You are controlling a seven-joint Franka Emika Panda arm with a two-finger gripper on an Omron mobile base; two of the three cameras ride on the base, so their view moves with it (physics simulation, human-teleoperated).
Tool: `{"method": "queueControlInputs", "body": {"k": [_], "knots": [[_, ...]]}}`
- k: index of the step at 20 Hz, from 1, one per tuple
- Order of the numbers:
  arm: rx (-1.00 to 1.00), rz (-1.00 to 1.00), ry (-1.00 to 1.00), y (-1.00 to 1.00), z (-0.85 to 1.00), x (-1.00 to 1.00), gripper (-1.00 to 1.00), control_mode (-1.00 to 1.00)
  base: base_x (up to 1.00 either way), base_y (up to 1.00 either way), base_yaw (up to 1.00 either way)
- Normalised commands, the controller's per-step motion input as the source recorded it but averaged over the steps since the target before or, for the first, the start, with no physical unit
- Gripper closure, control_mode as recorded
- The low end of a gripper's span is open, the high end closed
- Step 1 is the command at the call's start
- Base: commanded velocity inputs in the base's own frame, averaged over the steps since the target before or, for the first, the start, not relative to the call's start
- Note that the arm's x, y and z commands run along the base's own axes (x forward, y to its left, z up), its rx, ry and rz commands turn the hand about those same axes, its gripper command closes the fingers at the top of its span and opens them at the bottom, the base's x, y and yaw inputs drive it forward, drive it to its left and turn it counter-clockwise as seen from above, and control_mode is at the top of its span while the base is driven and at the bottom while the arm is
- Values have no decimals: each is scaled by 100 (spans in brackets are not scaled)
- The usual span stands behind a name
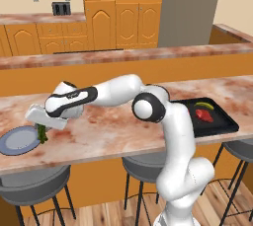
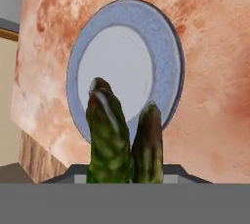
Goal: Create a steak meal by picking up the steak and asparagus from the tray and placing them on the plate. Leave the banana on the tray.
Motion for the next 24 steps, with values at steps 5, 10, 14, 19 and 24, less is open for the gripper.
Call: {"method": "queueControlInputs", "body": {"k": [5, 10, 14, 19, 24], "knots": [[0, 0, 12, 35, -43, 42, 100, -100, 0, 0, 0], [0, 0, 8, 24, -31, 32, 100, -100, 0, 0, 0], [0, 0, 1, 25, -23, 17, 100, -100, 0, 0, 0], [0, 0, 0, 23, -14, 10, -100, -100, 0, 0, 0], [0, -4, 0, 1, -1, 0, -100, -100, 0, 0, 0]]}}
